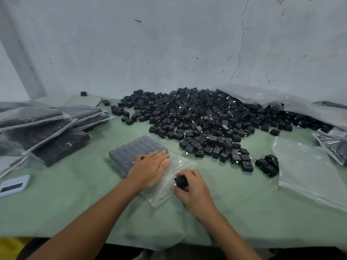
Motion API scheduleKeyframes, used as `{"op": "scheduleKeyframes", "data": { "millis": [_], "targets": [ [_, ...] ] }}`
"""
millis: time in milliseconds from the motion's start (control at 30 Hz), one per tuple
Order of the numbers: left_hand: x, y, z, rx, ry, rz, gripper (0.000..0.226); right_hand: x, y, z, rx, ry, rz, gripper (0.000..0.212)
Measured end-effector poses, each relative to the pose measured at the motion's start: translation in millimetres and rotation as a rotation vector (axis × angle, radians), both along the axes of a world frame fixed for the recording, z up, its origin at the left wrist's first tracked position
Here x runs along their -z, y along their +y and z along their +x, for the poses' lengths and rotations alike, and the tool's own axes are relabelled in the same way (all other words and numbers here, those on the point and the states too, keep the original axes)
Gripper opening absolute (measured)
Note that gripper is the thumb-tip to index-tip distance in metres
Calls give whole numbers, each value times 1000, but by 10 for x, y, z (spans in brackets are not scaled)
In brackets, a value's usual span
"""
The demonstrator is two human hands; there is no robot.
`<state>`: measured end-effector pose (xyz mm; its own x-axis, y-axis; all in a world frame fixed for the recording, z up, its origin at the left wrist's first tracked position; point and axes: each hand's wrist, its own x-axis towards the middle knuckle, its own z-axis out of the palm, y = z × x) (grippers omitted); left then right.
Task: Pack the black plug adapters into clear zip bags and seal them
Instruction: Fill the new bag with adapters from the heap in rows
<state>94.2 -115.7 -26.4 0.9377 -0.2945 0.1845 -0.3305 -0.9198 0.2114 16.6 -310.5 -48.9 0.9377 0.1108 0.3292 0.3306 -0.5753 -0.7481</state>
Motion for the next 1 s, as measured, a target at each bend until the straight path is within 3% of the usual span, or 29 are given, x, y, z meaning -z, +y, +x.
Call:
{"op": "scheduleKeyframes", "data": {
  "millis": [200,300,367,467,600,833,933,1000],
  "targets": [
    [-9,-7,-1,0,-7,3,61,-24,1,-31,28,-53,162,31],
    [-10,-9,-1,-2,-11,3,60,-84,40,-2,86,14,186,24],
    [-15,-4,-3,-6,-7,2,59,-102,81,45,177,30,77,26],
    [-17,-2,-6,-2,6,-1,58,-77,98,101,304,-109,-195,29],
    [-31,-5,4,3,10,3,60,-75,-16,272,381,-233,-282,36],
    [-43,-14,-10,6,-8,-6,61,-140,-132,591,260,-151,-309,64],
    [-44,-6,-16,6,-1,-13,63,-266,-155,765,85,62,-358,48],
    [-39,-3,-17,2,3,-20,66,-319,-122,856,28,65,-394,18]
  ]
}}
